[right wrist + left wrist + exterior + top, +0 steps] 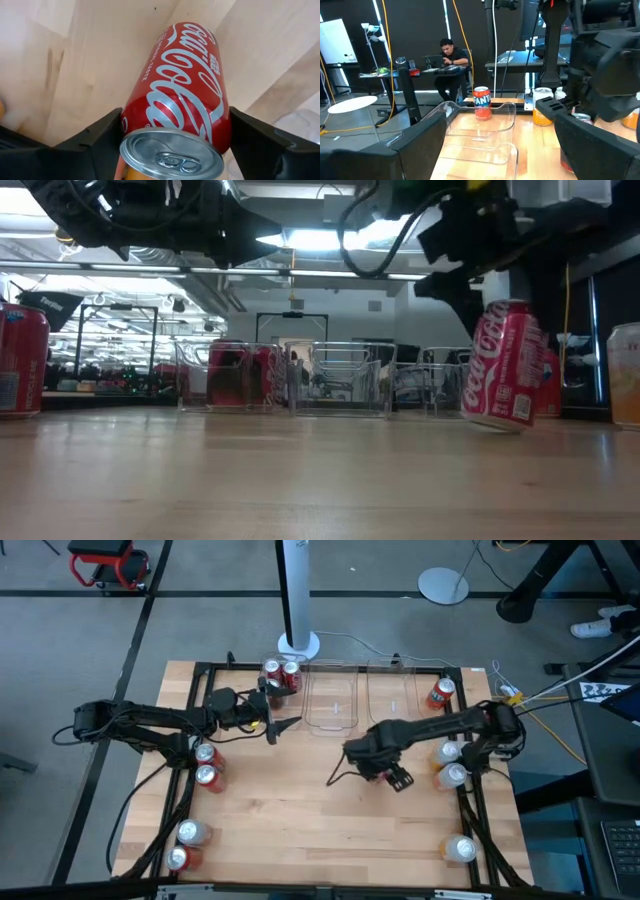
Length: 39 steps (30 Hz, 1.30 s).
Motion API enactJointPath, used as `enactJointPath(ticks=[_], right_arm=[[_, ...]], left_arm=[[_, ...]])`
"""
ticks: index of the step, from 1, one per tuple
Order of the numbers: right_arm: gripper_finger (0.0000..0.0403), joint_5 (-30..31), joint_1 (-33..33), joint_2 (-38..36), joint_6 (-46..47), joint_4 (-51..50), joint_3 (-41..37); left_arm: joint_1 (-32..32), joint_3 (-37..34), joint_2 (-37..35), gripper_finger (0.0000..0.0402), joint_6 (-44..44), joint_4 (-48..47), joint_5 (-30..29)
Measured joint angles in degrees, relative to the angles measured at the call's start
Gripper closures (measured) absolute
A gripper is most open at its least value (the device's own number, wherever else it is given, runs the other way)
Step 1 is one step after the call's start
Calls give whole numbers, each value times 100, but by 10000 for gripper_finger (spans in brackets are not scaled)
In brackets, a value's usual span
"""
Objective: Sort soda cans
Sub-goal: Move the middle right red soda can to the center of the table
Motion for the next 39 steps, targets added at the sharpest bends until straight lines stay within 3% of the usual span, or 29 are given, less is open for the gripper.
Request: enactJointPath(ticks=[8,19,29,33,39], right_arm=[[94,-69,-206,184,-401,11,190],[38,75,-200,215,-405,99,191],[34,-39,-194,208,-415,-493,515],[33,380,-41,-16,-415,-1232,846],[33,996,224,-879,120,-1157,644]], left_arm=[[0,0,0,43,0,-3,0],[0,0,0,43,-13,-33,0],[0,0,0,43,-15,-57,0],[0,0,0,43,-16,-75,0],[-17,0,0,43,-55,-99,0]])
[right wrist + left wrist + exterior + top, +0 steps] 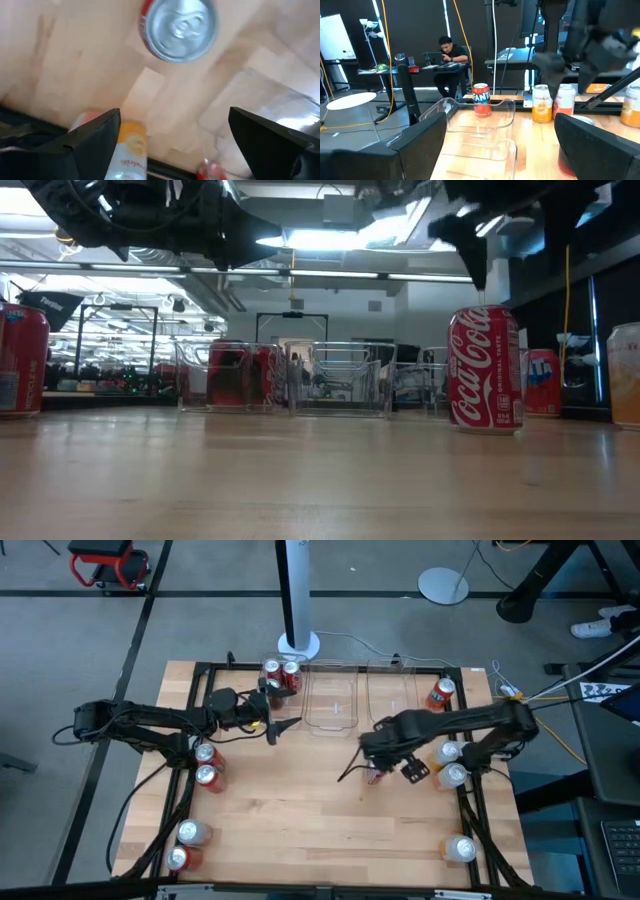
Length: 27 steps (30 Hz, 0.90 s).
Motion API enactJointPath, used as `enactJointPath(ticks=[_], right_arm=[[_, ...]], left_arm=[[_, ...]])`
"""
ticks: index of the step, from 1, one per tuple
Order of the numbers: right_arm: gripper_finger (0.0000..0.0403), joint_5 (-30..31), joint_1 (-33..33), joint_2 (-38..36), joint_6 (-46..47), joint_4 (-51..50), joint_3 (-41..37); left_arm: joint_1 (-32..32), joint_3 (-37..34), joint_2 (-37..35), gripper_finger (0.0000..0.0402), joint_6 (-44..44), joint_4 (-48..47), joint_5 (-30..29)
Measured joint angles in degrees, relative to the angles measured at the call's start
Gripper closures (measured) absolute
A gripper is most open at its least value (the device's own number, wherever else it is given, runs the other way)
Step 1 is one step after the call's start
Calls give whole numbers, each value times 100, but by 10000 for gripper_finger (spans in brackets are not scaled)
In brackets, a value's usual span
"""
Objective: Sort soda cans
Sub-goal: Move the middle right red soda can to the center of the table, then put the center red soda can into the left transparent bin
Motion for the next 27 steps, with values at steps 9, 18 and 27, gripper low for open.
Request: enactJointPath(ticks=[9,18,27], right_arm=[[33,1190,676,-1416,664,1182,-1214],[33,2983,982,-2119,520,2220,-2153],[33,4080,956,-2158,-655,2826,-2233]], left_arm=[[-309,0,31,43,-6,199,20],[-700,658,1028,43,-145,191,20],[-1241,2013,2681,43,-235,-126,22]])
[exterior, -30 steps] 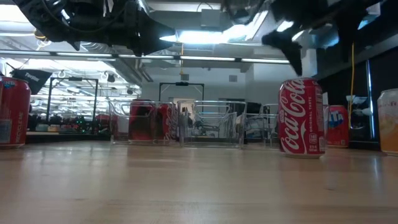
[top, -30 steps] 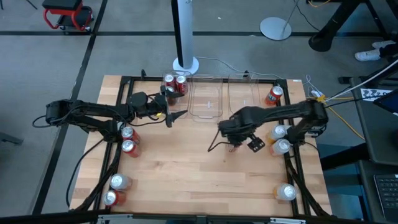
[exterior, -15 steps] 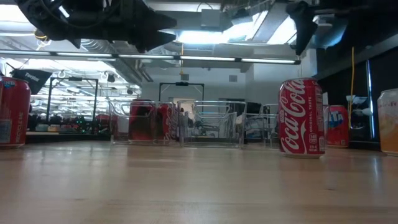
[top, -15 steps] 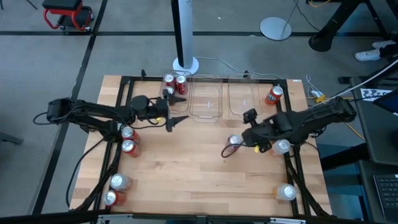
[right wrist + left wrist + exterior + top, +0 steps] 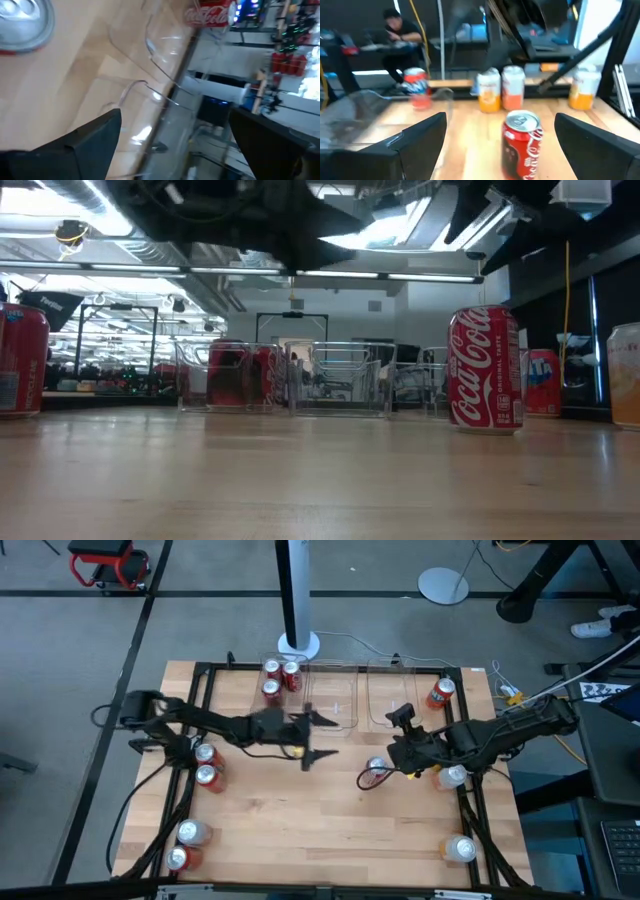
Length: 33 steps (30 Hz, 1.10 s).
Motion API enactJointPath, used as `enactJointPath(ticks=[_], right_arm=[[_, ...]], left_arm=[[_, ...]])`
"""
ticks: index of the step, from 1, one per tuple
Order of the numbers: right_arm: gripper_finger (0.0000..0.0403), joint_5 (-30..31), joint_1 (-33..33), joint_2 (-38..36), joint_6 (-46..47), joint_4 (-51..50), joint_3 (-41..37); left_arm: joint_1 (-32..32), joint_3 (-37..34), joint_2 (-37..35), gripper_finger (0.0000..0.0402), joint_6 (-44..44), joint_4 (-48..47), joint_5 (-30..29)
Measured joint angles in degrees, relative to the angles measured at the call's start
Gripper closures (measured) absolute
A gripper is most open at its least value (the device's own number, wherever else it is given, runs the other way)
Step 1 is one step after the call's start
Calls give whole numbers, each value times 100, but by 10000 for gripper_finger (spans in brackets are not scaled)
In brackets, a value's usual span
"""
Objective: Sort soda cans
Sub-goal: Put the center red soda can into the left transparent bin
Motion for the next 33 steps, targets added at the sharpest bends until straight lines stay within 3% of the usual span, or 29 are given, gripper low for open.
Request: enactJointPath(ticks=[8,17,33], right_arm=[[33,510,13,-270,-627,3,2],[33,482,13,-331,-1012,-54,5],[33,403,13,-327,-1055,-251,4]], left_arm=[[-298,1508,1392,43,-357,-881,-15],[-292,2726,2303,43,-438,-1360,-16],[-274,3298,3242,43,-616,-1291,240]])
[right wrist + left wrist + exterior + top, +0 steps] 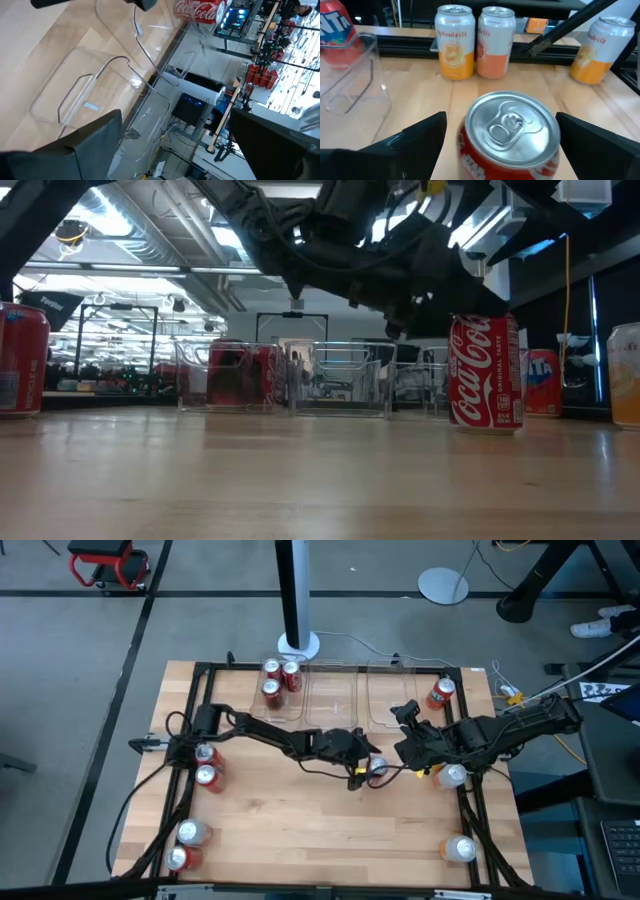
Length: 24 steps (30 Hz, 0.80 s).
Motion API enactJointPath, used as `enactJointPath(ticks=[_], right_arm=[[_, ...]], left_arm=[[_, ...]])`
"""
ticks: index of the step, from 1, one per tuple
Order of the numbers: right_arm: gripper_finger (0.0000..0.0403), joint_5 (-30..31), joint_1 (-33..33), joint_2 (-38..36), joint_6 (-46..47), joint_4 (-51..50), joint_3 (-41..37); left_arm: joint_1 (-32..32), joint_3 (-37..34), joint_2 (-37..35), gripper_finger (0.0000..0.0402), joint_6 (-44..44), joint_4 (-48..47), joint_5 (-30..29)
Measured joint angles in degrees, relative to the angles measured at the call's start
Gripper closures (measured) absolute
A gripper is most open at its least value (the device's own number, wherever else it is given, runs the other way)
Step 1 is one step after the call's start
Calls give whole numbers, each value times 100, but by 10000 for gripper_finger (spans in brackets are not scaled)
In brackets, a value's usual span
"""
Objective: Sort soda cans
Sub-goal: Put the center red soda can into the left transparent bin
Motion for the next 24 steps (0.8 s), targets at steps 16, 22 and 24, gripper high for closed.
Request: enactJointPath(ticks=[16,22,24], right_arm=[[33,-5,0,4,31,9,0],[33,-152,0,7,31,7,0],[33,-154,0,7,31,9,0]], left_arm=[[-1,-3,444,46,-32,677,-7],[-2,-2,444,94,26,738,-7],[-1,-3,444,99,26,729,-12]])
